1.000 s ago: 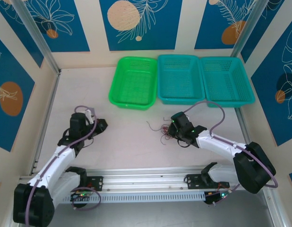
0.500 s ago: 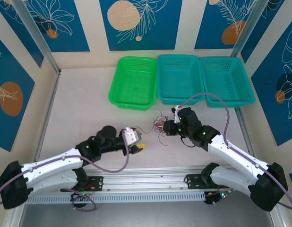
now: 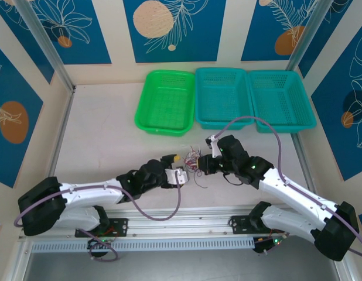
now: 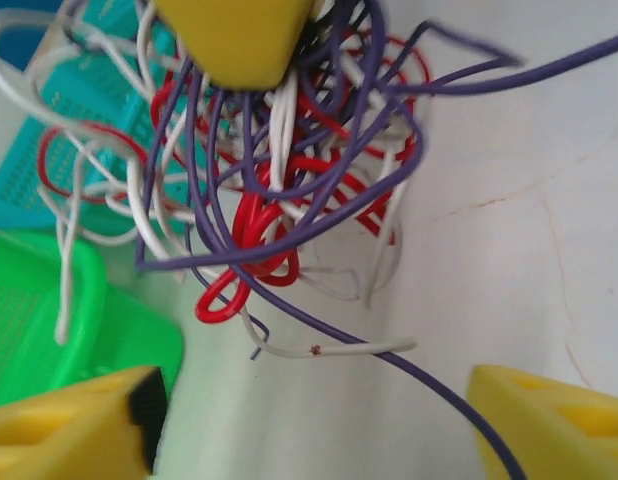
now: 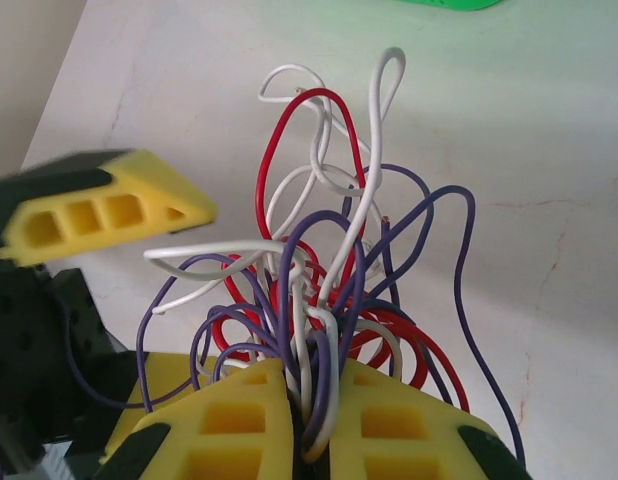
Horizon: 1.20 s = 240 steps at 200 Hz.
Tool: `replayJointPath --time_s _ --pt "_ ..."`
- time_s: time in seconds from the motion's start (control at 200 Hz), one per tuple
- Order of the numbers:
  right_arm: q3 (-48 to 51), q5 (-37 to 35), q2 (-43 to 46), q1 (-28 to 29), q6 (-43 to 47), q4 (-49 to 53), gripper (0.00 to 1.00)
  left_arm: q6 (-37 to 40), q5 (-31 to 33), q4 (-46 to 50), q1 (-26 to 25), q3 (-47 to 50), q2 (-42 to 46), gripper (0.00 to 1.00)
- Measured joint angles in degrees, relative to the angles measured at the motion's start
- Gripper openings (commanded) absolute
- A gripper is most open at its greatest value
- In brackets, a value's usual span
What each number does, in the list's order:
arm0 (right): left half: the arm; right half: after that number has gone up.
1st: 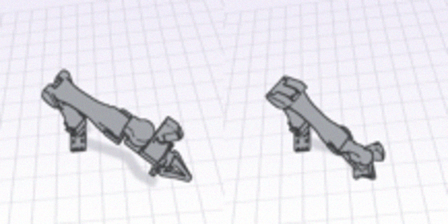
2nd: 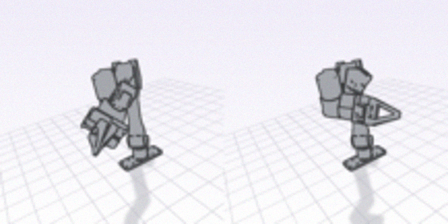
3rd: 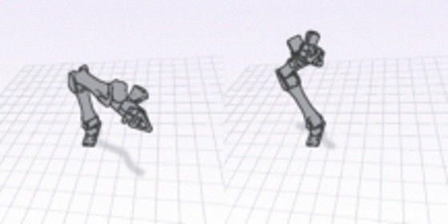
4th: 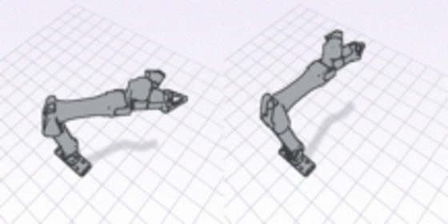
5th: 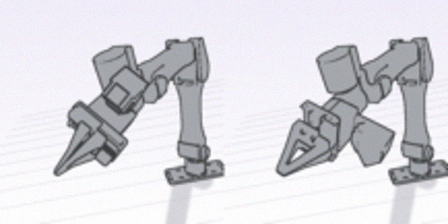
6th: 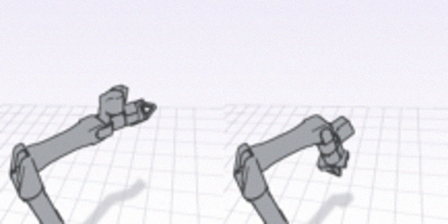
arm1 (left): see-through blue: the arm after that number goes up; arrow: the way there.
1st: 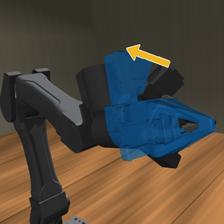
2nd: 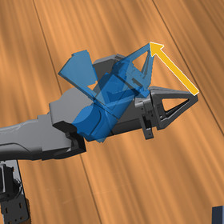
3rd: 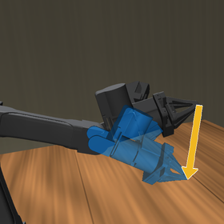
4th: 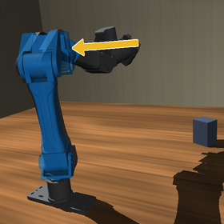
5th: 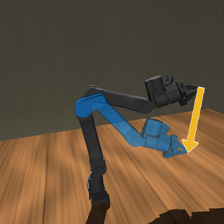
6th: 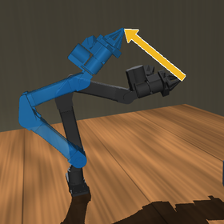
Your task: Untangle the cables
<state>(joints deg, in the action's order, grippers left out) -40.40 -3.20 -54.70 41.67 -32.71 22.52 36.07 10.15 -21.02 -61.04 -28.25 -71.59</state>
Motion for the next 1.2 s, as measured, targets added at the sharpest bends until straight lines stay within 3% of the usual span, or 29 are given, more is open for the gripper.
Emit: replayJointPath --time_s 0.145,0.32,0.485,0.575,0.85,0.99,1.125,1.2 --pt "0.0 -1.7 1.0 0.0 0.0 1.5 0.09 -0.1 1.6 -0.9 0.0 0.0 -1.0 0.40" --pt "0.0 -3.7 1.4 -0.8 -0.3 2.9 0.13 -1.6 1.9 -1.4 0.0 0.1 -0.2 0.00" --pt "0.3 -5.5 1.4 -2.2 -2.6 2.6 0.27 -4.8 0.1 -2.5 0.0 0.5 2.0 0.00" --pt "2.5 -6.4 1.2 -4.4 -6.0 1.3 0.46 -8.4 -2.1 -4.0 0.6 1.4 4.1 0.00" --pt "13.3 -6.3 -3.7 -11.3 -14.1 1.1 0.44 -19.8 -7.2 -6.3 2.1 1.9 5.4 0.00" --pt "13.4 -3.7 2.9 -8.4 -13.2 -1.5 0.49 -23.3 -7.4 -6.4 2.1 1.9 4.0 0.00" --pt "14.0 -0.8 7.0 -1.4 -10.9 -11.6 0.52 -26.9 -6.5 -5.9 2.4 1.8 3.6 0.00" --pt "15.7 0.9 6.0 2.2 -9.8 -18.8 0.63 -29.8 -5.7 -5.2 2.9 1.4 3.6 0.00"
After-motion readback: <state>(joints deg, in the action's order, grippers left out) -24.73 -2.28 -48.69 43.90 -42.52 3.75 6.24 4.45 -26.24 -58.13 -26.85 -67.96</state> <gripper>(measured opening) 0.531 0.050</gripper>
